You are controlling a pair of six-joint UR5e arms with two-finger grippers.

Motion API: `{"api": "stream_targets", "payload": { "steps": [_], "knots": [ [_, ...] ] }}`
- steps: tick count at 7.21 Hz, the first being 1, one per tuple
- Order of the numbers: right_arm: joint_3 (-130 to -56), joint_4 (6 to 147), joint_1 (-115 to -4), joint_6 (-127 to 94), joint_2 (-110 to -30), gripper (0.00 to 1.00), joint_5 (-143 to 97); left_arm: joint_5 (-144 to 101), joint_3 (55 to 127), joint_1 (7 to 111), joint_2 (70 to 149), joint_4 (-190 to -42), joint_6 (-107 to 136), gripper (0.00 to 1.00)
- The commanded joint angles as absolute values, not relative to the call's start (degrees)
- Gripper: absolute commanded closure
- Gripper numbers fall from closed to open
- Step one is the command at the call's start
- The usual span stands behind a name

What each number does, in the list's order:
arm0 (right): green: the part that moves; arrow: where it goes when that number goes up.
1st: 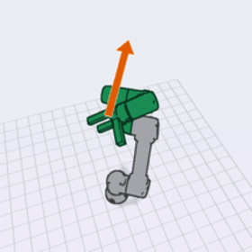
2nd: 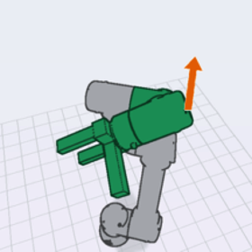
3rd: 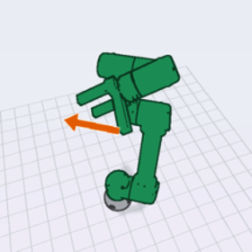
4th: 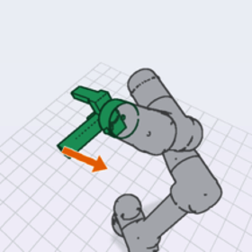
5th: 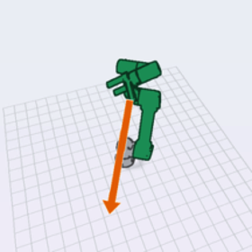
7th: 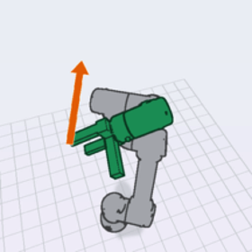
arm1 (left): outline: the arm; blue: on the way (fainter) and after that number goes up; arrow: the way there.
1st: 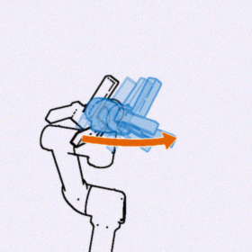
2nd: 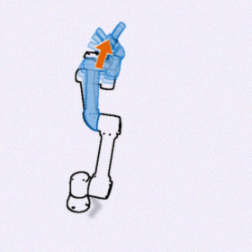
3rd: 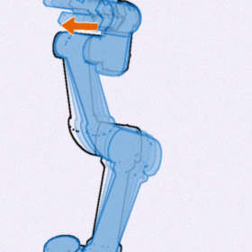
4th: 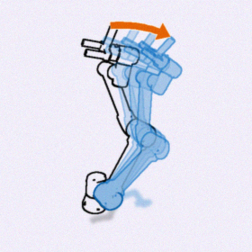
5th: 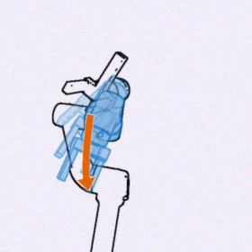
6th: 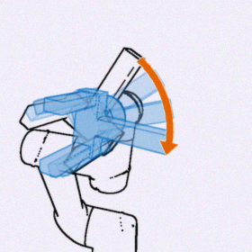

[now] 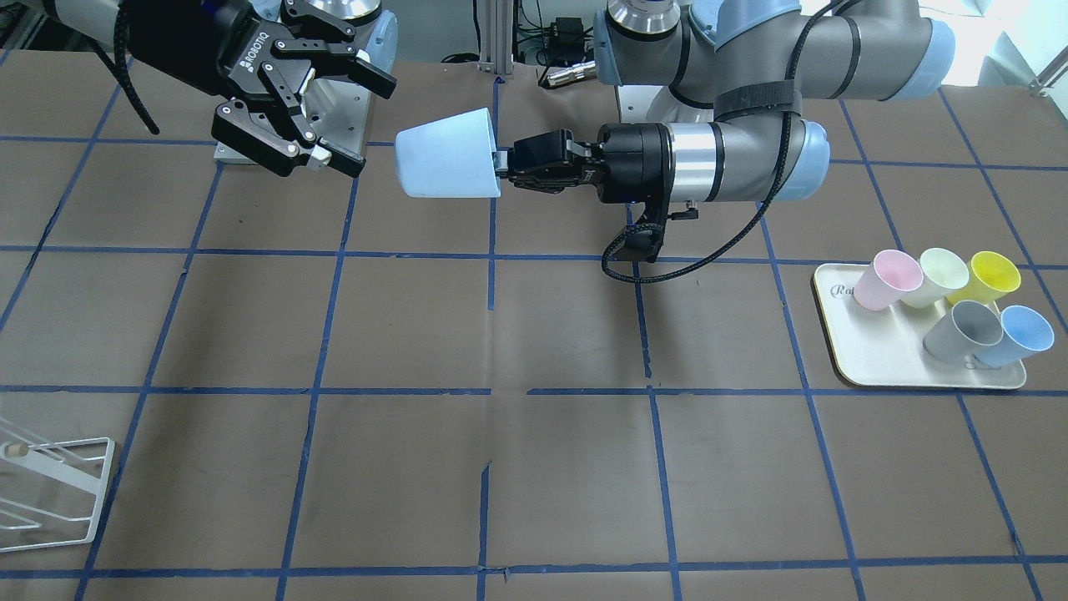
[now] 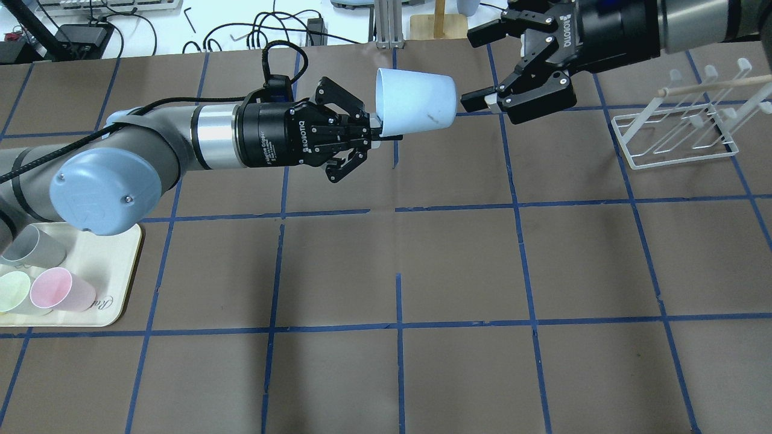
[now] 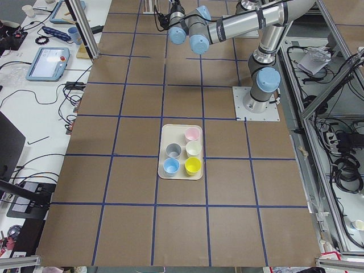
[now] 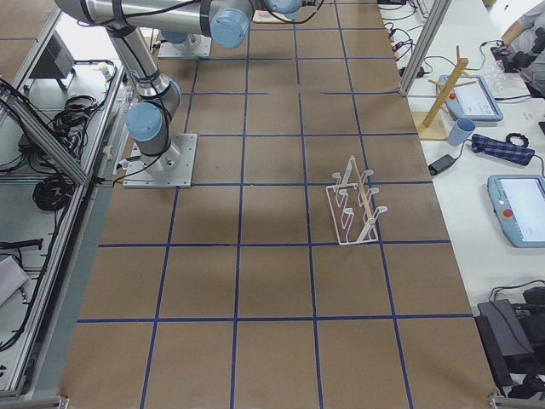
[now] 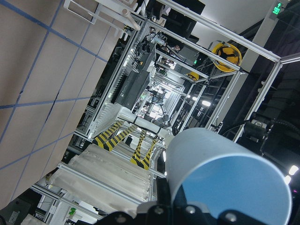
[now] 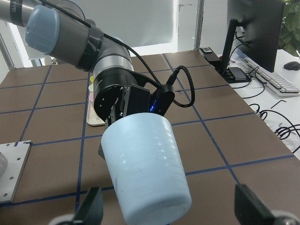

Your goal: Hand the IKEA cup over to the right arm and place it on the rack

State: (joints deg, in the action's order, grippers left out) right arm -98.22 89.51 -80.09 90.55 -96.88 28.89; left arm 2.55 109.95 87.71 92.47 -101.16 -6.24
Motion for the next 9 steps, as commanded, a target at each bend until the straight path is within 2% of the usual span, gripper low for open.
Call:
{"api": "stream_targets", "payload": {
  "steps": [1, 9],
  "knots": [
    [-99.31, 88.86, -80.77, 90.18, -96.94, 0.00, 28.65, 2.55, 109.95, 87.71, 92.46, -101.16, -6.24, 1.00],
    [-99.40, 89.30, -82.35, 90.00, -95.89, 0.00, 28.56, 0.97, 109.95, 88.68, 91.76, -101.16, -5.80, 1.00]
  ]
}}
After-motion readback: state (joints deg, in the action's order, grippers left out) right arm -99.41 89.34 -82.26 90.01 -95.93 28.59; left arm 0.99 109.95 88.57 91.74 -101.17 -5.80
